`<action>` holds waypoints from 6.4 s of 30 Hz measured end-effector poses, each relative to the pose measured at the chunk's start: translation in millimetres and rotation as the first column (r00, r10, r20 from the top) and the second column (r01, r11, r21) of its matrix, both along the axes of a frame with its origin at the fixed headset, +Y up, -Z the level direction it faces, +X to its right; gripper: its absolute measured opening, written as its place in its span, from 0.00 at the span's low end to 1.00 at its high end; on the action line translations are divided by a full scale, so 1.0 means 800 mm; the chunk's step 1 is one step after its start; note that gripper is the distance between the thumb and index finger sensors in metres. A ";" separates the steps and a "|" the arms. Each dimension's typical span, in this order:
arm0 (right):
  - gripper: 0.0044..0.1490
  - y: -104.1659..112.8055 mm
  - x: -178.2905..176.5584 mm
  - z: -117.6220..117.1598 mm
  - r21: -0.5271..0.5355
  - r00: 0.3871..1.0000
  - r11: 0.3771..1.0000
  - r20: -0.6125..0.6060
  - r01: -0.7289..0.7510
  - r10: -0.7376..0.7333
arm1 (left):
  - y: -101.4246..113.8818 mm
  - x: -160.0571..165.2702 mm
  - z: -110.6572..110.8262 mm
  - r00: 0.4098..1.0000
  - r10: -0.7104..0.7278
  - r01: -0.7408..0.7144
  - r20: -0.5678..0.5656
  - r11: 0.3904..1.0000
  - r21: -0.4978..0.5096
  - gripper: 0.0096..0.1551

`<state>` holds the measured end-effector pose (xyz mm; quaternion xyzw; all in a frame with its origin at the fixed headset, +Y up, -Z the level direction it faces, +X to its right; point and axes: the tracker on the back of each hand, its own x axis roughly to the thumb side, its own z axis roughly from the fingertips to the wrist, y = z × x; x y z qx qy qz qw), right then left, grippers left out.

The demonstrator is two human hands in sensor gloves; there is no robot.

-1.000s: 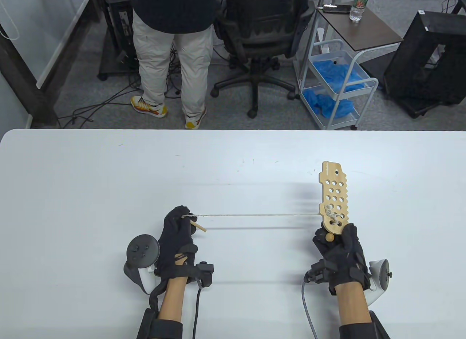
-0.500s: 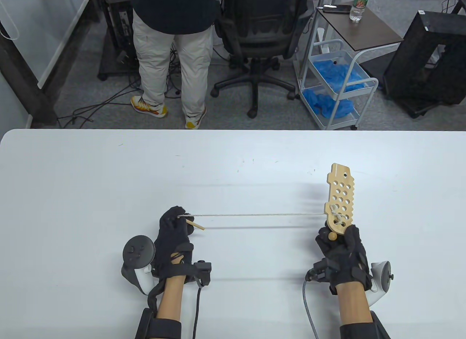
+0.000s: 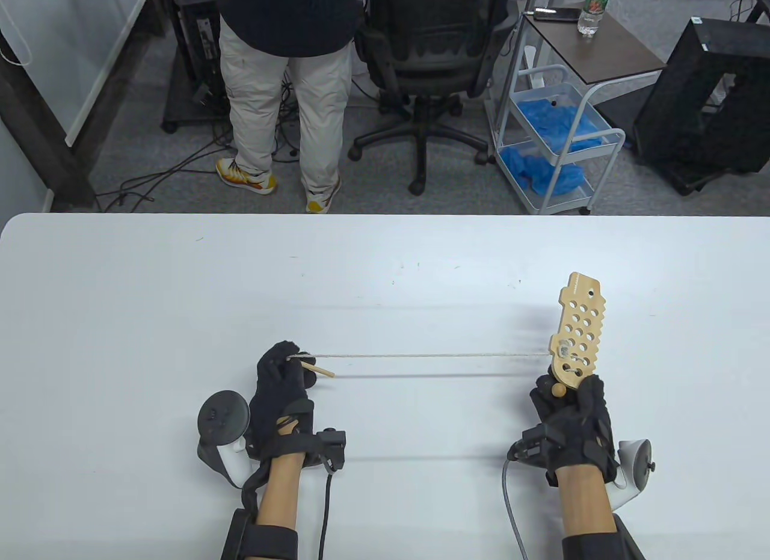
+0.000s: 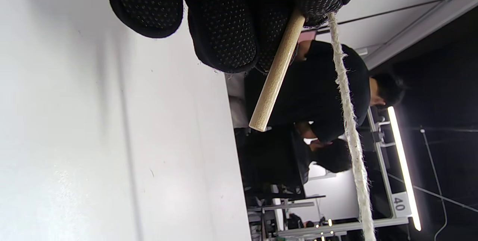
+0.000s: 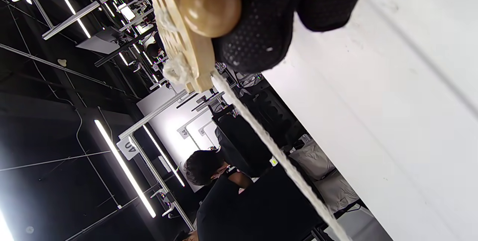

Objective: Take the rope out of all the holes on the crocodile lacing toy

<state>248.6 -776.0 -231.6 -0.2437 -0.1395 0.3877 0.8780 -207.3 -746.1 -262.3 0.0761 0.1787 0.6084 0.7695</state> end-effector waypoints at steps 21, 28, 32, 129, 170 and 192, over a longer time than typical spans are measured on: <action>0.34 0.000 0.003 0.005 -0.048 1.000 0.999 0.028 -0.003 0.005 | -0.003 -0.007 0.005 0.985 0.167 -0.165 -0.040 0.985 0.055 0.24; 0.33 0.004 0.003 0.007 -0.066 0.999 0.997 0.034 -0.038 0.041 | -0.003 -0.009 0.008 0.969 0.244 -0.237 -0.051 0.965 0.111 0.24; 0.33 0.006 0.005 0.007 -0.073 0.997 0.995 0.037 -0.063 0.066 | -0.001 -0.009 0.009 0.965 0.254 -0.245 -0.063 0.961 0.130 0.24; 0.31 0.023 -0.146 -0.008 0.387 0.814 0.906 -0.462 -0.174 0.353 | 0.000 0.118 -0.001 0.832 0.212 -0.288 0.512 0.955 0.073 0.24; 0.30 0.035 -0.128 -0.013 0.402 0.795 0.873 -0.416 -0.274 0.441 | 0.009 0.151 0.002 0.535 0.260 -0.441 0.804 0.897 0.003 0.43; 0.30 0.083 -0.123 0.001 0.551 0.460 0.425 -0.081 -0.718 0.884 | 0.009 0.139 0.002 0.690 0.167 -0.266 0.705 0.963 0.032 0.42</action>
